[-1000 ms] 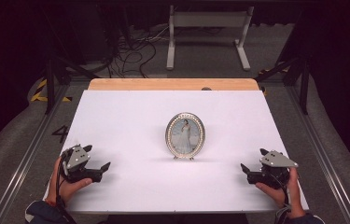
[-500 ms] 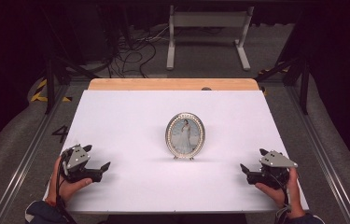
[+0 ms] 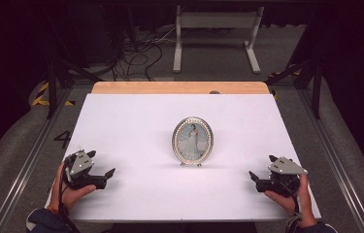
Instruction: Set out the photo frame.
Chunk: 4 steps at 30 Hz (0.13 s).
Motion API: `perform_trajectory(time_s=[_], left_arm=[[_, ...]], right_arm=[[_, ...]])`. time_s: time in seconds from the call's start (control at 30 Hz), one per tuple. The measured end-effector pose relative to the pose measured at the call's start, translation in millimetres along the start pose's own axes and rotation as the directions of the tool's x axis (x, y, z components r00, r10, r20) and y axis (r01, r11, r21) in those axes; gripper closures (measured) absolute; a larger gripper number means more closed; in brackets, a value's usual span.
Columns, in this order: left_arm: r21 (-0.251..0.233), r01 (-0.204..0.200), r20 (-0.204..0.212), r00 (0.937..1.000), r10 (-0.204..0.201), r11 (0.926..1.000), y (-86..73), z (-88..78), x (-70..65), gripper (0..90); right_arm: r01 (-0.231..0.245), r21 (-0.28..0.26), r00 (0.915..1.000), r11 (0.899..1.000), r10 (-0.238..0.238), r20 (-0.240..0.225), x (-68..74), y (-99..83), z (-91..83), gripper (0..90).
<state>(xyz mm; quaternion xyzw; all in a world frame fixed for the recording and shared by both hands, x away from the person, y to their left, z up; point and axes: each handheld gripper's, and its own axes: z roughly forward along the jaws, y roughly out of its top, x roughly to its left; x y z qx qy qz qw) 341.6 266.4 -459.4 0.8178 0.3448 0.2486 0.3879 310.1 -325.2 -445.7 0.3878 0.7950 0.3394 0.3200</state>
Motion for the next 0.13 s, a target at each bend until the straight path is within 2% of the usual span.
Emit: perform_trajectory(time_s=[0.13], left_arm=[[-0.006,0.002,0.000,1.0000,-0.002,1.0000,1.0,-0.1,-0.4,7.6]], right_arm=[[-0.006,-0.002,1.0000,1.000,0.006,0.003,-0.5,-0.6,-1.1,11.6]])
